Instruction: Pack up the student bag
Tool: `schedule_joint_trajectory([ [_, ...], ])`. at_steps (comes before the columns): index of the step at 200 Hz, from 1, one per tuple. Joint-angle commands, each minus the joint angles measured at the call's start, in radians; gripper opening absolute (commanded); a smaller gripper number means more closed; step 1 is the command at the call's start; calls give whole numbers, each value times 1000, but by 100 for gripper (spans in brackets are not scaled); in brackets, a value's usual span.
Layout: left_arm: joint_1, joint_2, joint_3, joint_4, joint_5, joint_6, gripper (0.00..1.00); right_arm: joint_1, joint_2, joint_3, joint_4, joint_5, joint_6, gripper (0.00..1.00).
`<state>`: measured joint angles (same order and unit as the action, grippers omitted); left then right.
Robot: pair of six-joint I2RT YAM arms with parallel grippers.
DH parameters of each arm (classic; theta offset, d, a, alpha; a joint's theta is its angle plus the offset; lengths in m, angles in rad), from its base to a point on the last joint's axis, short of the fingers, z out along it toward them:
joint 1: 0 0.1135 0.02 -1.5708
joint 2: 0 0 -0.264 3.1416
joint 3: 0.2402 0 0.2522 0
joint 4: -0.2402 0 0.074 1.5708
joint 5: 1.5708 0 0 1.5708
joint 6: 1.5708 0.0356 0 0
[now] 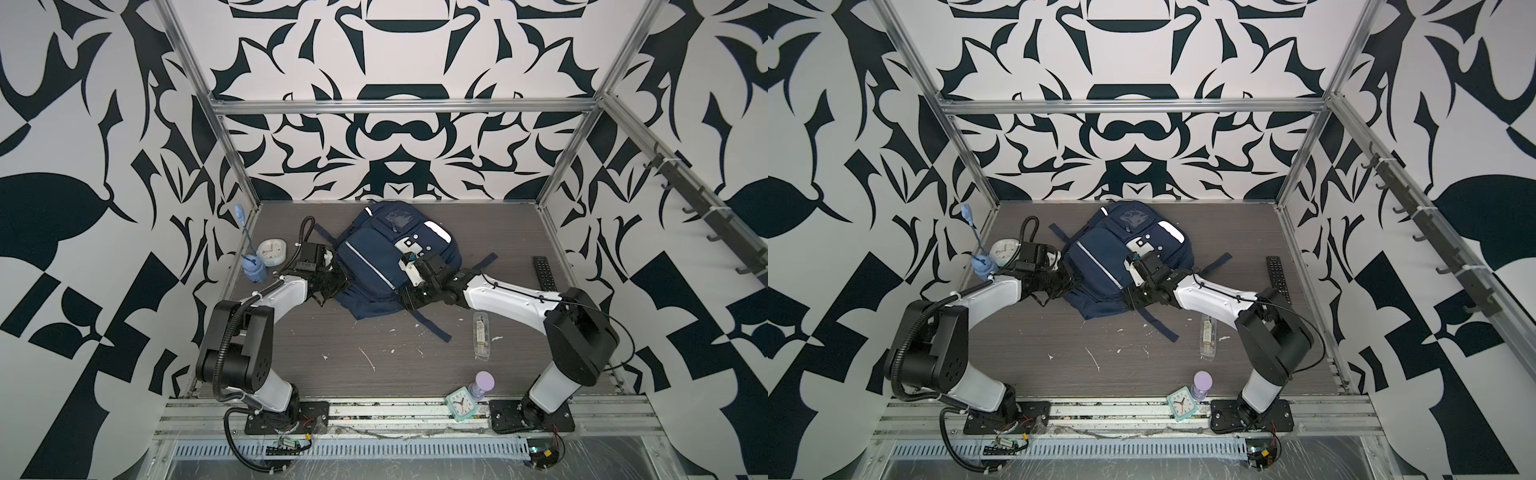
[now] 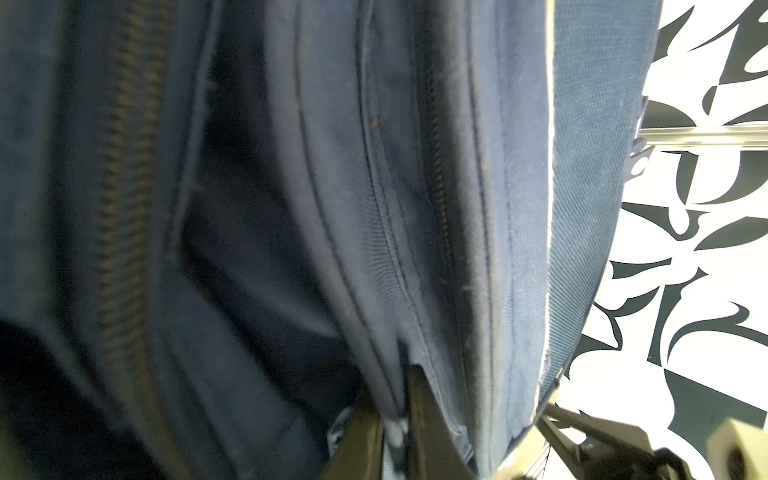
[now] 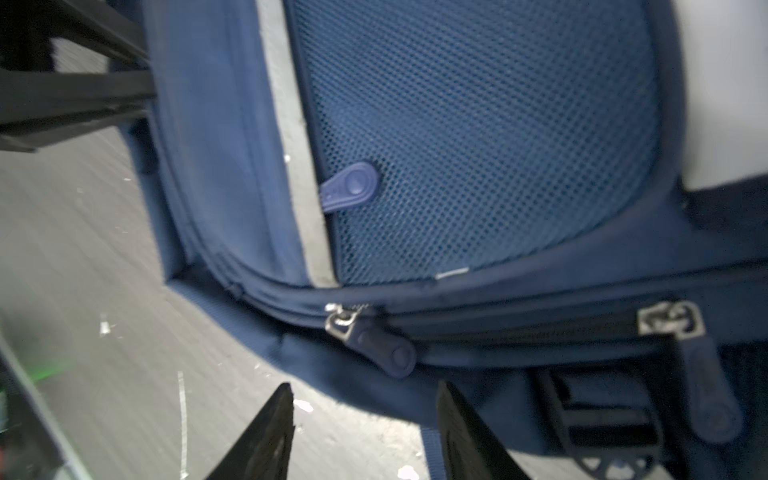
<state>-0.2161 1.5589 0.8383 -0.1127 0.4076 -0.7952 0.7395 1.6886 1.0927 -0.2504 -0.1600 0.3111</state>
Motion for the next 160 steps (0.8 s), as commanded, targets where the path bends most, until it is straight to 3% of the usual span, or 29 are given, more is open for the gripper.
schedule_joint_trajectory([
  [1,-5,-13,-22,-4,25,-8,14,6,5,59,-14,51,-52,57],
  [37,-5,-15,-25,-3,24,-10,15,10,43,79,-16,72,-69,53],
  [60,-6,-14,-30,1,25,-12,15,14,54,90,-25,62,-75,41],
  [89,-7,-8,-34,11,30,-19,15,32,60,79,-23,47,-84,36],
  [120,-11,-8,-32,13,30,-20,15,54,55,75,-29,50,-79,17],
  [160,-20,-3,-26,14,31,-25,15,104,8,87,-42,62,-58,6],
])
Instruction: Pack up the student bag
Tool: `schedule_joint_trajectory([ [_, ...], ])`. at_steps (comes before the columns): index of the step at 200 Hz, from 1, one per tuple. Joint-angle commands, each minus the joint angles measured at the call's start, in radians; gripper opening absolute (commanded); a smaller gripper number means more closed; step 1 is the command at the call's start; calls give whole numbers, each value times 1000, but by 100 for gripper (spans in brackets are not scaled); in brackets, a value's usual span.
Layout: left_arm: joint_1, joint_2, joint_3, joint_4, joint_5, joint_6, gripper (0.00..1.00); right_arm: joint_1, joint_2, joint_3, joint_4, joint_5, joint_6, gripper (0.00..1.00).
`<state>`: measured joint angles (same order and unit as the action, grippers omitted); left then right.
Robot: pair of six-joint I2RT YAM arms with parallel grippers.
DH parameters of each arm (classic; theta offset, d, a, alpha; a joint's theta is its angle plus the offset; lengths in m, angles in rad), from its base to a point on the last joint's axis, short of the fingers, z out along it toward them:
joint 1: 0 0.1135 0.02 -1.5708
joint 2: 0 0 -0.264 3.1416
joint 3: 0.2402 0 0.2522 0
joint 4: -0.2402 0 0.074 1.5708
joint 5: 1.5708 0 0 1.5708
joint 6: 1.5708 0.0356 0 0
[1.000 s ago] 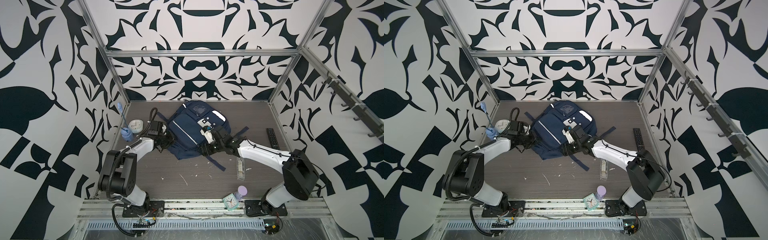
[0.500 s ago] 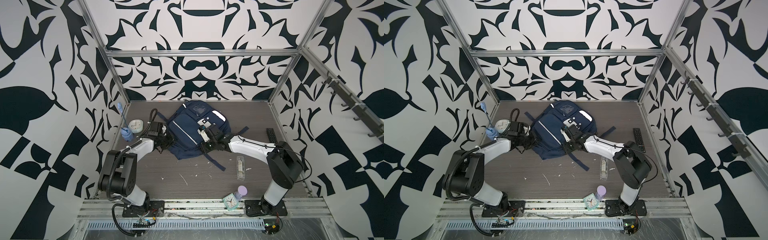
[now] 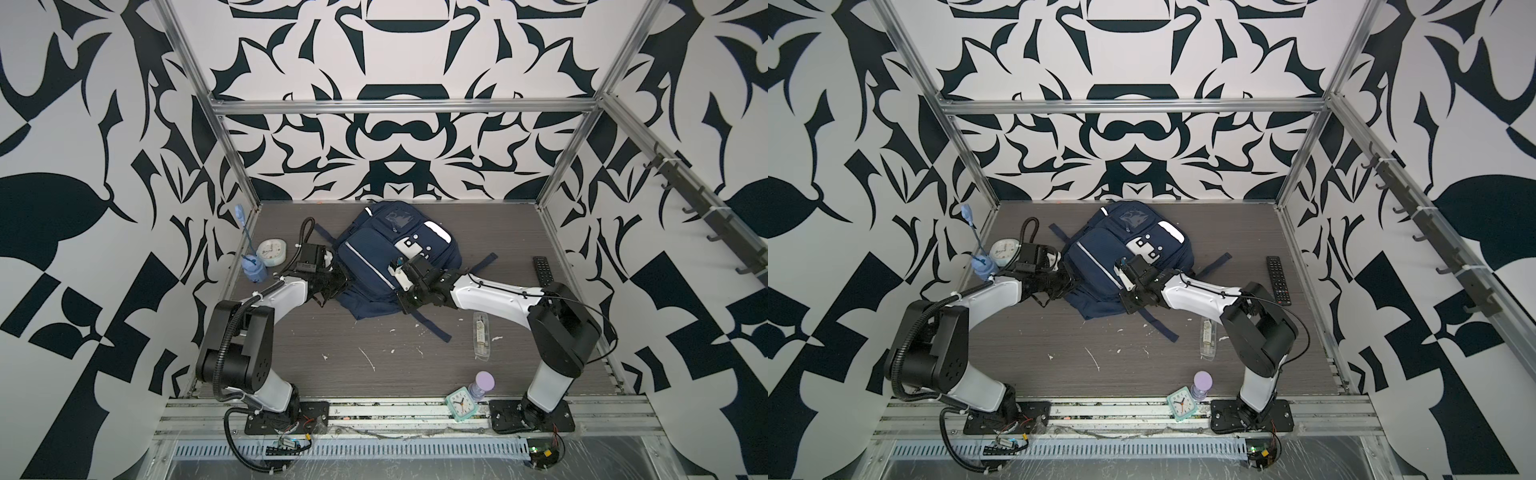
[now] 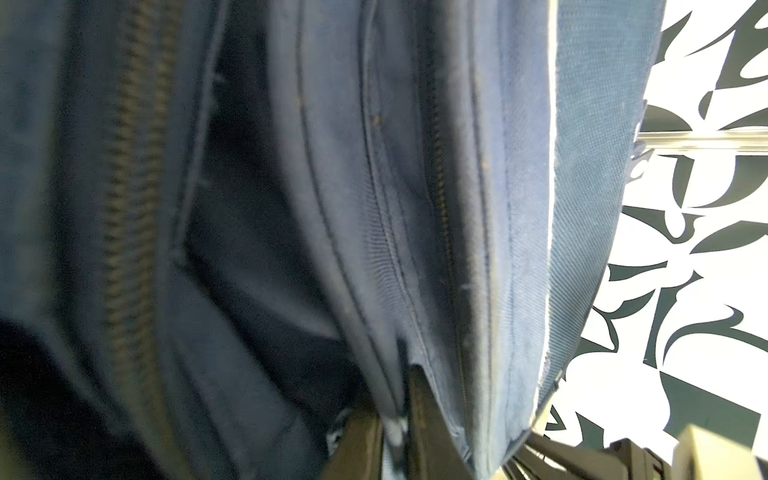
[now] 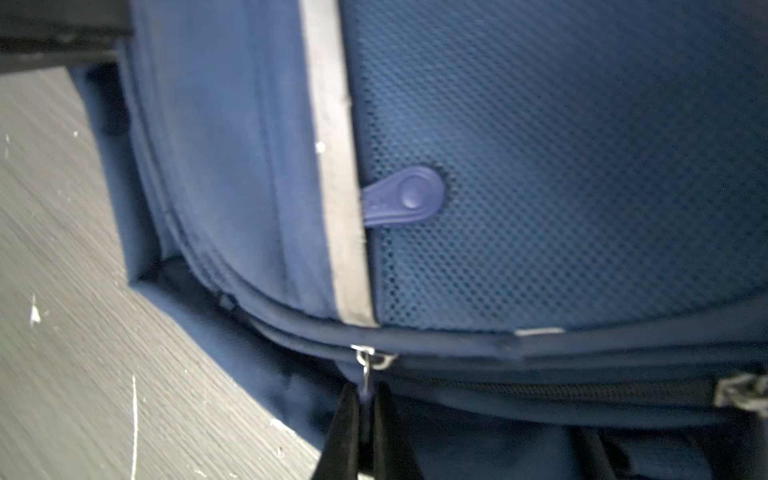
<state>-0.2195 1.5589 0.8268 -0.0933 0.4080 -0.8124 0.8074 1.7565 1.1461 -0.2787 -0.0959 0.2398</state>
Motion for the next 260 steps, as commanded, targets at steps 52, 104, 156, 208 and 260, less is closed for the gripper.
schedule_joint_trajectory([
  [52,-41,3,-14,13,30,-26,15,111,-30,114,-28,-33,59,5],
  [104,-79,-11,-29,33,22,-49,15,158,66,239,-32,-48,91,3],
  [156,-110,-38,-49,36,7,-61,22,151,228,454,-109,7,117,0],
  [208,-60,-135,-48,-91,-45,36,47,122,159,341,-66,-9,151,0],
  [260,49,-169,-6,-135,-44,81,49,117,60,217,-57,-2,151,0],
])
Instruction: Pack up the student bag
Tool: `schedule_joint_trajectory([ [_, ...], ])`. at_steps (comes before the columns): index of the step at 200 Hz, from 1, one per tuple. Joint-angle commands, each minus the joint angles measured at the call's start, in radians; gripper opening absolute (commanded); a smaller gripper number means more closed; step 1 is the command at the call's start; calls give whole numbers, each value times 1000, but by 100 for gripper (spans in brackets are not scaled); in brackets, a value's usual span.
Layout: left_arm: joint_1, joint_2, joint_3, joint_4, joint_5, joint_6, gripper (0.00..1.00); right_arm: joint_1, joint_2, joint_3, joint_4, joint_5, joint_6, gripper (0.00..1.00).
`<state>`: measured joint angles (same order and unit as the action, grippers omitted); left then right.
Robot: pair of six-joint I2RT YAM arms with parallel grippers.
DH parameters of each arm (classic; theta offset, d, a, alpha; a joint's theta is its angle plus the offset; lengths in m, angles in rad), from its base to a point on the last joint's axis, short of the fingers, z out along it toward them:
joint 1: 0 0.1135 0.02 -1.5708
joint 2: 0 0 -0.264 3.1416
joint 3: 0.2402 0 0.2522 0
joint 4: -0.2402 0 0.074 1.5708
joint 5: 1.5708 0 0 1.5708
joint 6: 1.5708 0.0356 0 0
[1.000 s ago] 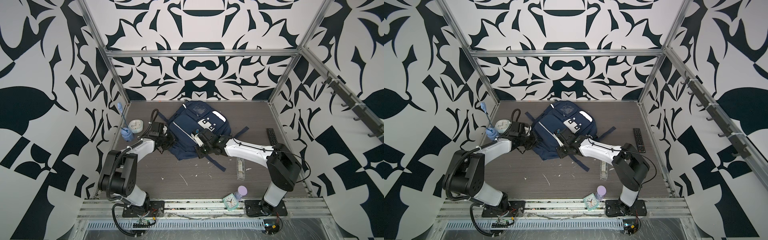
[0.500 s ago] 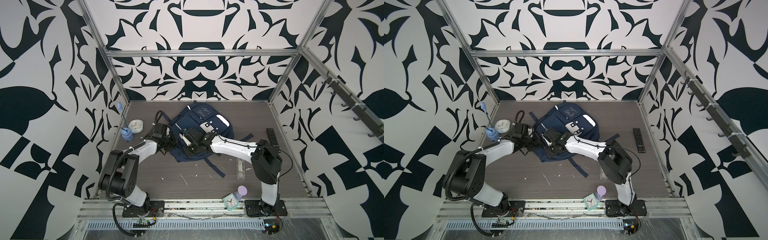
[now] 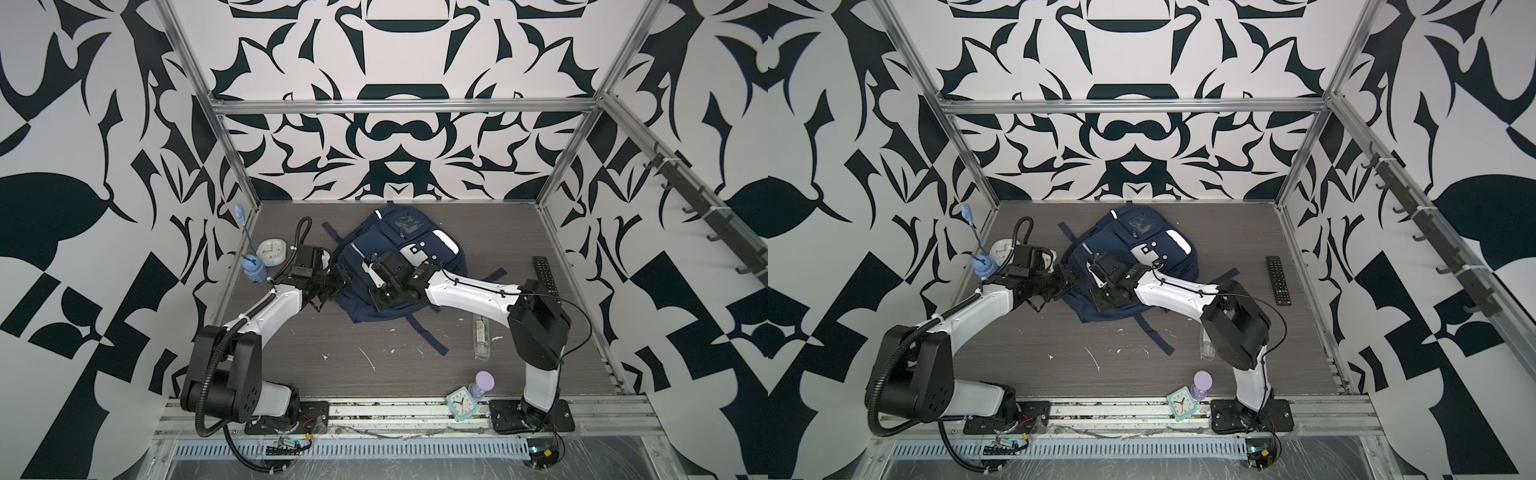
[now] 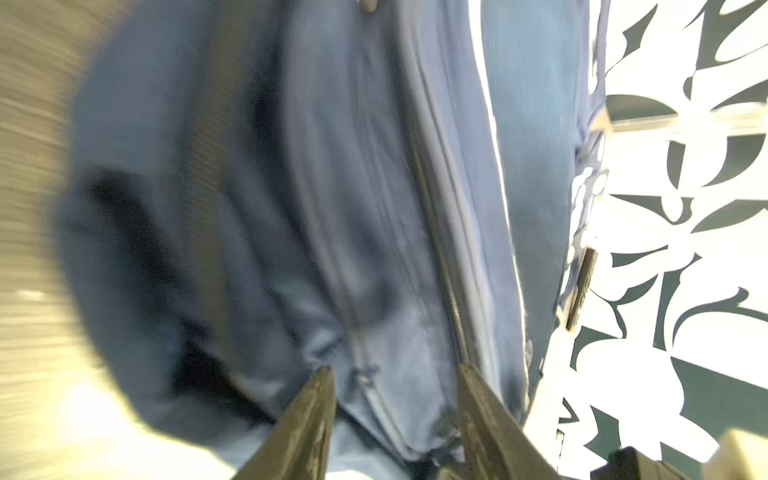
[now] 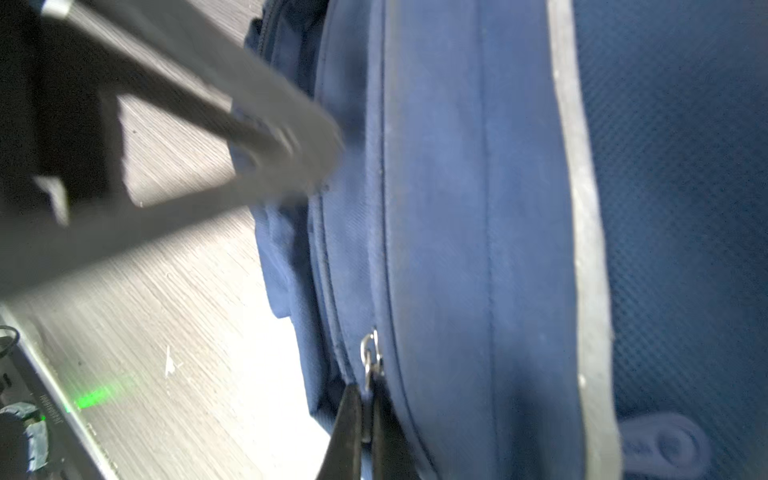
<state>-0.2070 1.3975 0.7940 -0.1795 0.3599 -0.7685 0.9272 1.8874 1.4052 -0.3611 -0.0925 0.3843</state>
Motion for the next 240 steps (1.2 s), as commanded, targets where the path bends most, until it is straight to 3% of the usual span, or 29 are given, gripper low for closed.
schedule_joint_trajectory([
  [1,38,-6,29,-50,4,39,49,-4,-73,-44,25,-5,6,0],
  [73,63,201,203,-17,8,62,48,-38,-227,-201,16,22,19,0],
  [122,44,363,344,-12,88,66,46,-64,-277,-256,10,23,30,0],
  [201,-26,444,434,-28,93,87,39,-64,-260,-259,20,14,41,0],
  [218,-53,472,447,-29,107,91,32,-64,-251,-256,23,10,42,0],
  [240,-61,489,426,-7,121,73,11,-66,-236,-237,15,-2,37,0],
])
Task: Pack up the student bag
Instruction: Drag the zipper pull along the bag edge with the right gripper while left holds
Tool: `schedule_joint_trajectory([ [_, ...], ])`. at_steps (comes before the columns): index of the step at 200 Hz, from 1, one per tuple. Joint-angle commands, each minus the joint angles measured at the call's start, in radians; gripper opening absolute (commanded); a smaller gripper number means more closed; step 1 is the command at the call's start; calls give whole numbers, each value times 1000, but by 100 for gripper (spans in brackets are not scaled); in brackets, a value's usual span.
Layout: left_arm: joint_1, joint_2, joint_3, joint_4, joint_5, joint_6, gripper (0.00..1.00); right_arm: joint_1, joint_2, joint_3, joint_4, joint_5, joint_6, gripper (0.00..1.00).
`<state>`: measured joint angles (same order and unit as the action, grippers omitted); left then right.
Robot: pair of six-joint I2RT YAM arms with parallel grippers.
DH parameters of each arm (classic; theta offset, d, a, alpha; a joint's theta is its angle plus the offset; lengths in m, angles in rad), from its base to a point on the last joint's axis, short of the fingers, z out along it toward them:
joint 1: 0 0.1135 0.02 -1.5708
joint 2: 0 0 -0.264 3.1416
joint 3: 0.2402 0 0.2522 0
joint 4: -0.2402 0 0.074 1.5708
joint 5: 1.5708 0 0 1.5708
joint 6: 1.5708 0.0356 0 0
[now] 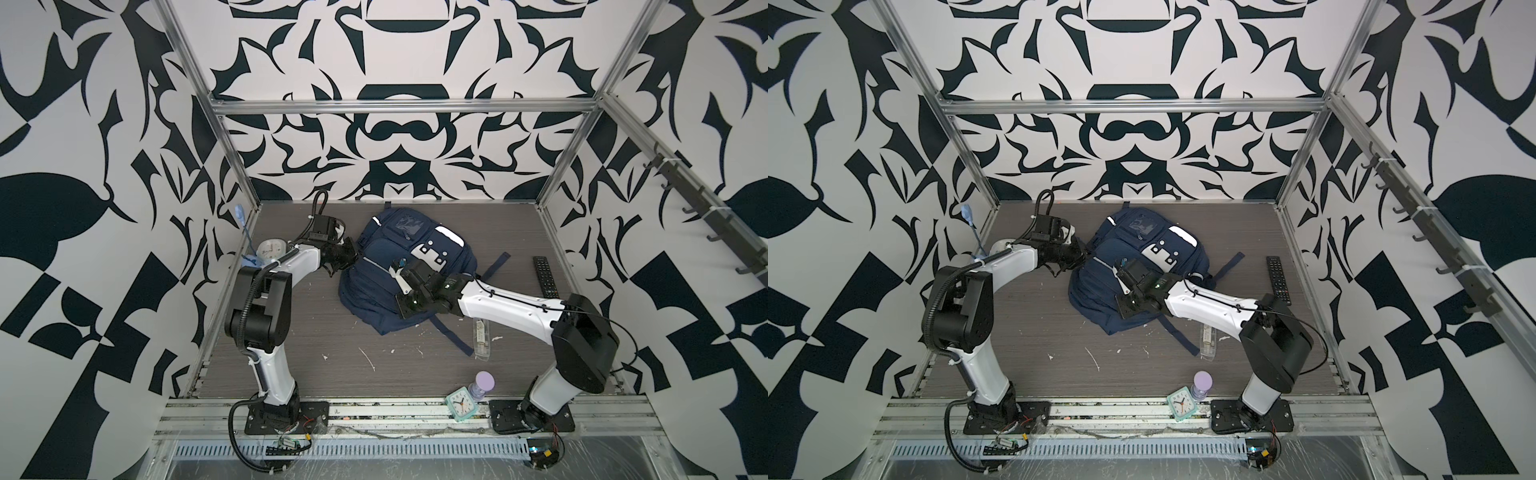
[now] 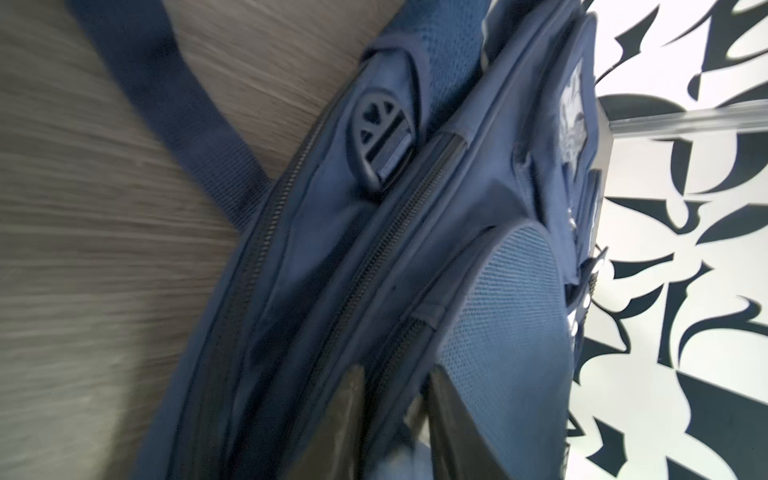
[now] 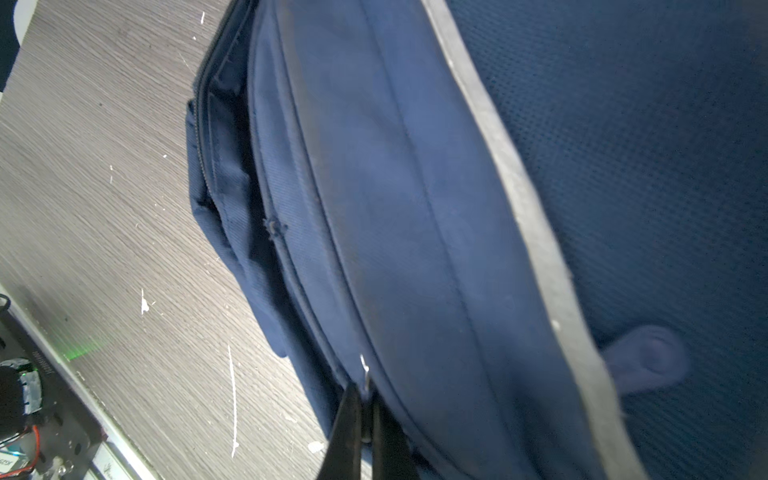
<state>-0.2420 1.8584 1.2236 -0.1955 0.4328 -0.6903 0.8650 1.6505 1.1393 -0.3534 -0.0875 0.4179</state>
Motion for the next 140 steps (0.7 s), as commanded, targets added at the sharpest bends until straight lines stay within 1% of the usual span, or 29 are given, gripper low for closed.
schedule_joint_trajectory([
  [1,-26,28,-6,11,48,-7,10,-3,2,30,5,-7,2,0],
  [10,-26,18,-25,30,48,-17,7,-4,6,42,-3,-9,-6,0],
  [33,-23,-10,-62,44,33,-21,4,-5,14,71,-30,-14,-30,0],
  [49,-17,-39,-108,66,21,-30,0,-5,20,93,-48,-17,-45,0],
  [89,7,-172,-309,172,-48,-113,0,-6,28,123,-66,-11,-62,0],
  [105,7,-211,-384,220,-71,-153,0,-7,35,133,-66,-25,-60,0],
  [121,-14,-240,-450,274,-85,-206,0,-6,44,140,-74,-34,-57,0],
  [140,-42,-263,-486,300,-109,-238,0,-6,56,145,-70,-53,-50,0],
])
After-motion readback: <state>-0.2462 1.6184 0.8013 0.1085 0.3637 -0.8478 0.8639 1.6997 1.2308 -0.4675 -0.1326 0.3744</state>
